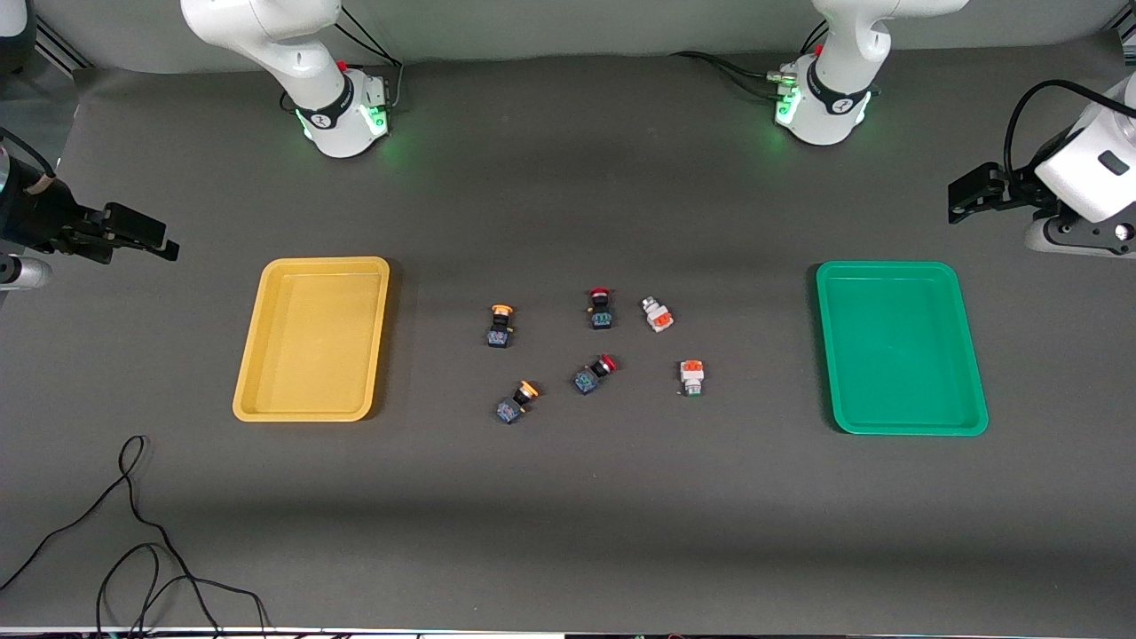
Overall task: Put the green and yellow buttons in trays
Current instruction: 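Move both grippers from rest toward the buttons between the trays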
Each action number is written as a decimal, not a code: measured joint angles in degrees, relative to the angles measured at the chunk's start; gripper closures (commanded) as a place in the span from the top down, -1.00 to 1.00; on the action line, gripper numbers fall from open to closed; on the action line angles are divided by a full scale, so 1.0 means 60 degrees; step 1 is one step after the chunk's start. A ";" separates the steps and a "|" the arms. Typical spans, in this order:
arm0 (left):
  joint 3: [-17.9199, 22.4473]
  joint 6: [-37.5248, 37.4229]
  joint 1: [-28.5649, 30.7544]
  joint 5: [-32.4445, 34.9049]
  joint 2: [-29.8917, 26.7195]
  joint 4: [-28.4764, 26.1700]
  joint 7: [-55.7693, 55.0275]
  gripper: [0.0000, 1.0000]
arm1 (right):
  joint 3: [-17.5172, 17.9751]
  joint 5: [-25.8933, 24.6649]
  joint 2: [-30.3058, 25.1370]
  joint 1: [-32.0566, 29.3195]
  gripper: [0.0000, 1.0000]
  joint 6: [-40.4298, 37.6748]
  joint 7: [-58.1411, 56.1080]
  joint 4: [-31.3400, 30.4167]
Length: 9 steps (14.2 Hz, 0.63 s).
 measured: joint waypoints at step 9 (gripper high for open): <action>0.0000 -0.0092 -0.0066 -0.0137 0.0062 0.0000 0.0006 1.00 | -0.0023 0.0055 -0.0002 0.0003 1.00 -0.0102 0.0000 0.0052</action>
